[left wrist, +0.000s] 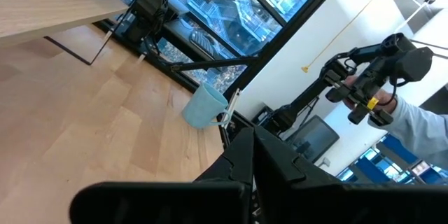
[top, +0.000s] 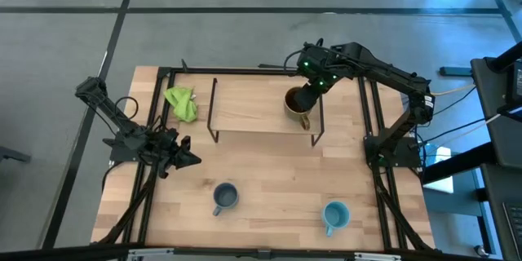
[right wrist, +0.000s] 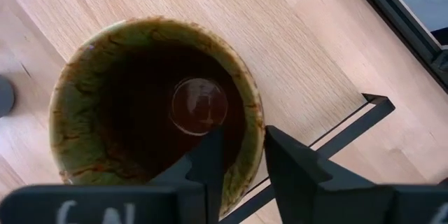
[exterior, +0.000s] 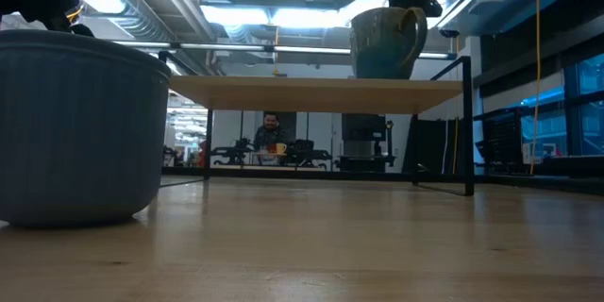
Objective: Stack small to large cups/mugs on shelf
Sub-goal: Put the gold mug on the shelf, then put the blue mug on the shelf
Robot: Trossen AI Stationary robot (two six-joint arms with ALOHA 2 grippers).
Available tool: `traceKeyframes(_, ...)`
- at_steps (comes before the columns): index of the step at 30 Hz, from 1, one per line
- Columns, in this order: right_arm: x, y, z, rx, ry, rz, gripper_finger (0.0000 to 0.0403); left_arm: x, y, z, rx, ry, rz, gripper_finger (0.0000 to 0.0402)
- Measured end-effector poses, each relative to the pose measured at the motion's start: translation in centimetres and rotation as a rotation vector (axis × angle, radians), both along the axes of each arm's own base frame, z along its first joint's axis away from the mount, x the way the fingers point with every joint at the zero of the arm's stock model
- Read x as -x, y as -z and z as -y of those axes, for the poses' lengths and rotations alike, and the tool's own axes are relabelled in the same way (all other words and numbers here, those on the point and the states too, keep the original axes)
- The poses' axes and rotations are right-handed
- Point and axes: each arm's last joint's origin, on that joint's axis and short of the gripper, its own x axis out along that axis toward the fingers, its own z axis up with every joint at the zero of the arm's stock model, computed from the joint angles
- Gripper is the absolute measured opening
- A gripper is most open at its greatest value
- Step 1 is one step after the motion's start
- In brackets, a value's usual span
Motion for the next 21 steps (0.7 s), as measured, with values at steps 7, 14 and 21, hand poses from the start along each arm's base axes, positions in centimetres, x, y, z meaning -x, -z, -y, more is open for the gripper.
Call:
traceKeyframes(7, 0.1, -0.1, 0.1, 0.046, 0.015, -0.016, 0.0119, 0.0, 0.0, 0.0, 0.002, 0.0, 0.0, 0.0002)
traceKeyframes(14, 0.8, -2.1, 0.1, 0.126, 0.041, -0.007, 0.012, 0.0, 0.0, 0.0, 0.021, 0.003, -0.004, 0.0006)
traceKeyframes(21, 2.1, -5.0, -1.0, 0.114, 0.087, 0.032, 0.012, 0.0, 0.0, 0.0, 0.02, 0.002, -0.004, 0.0001)
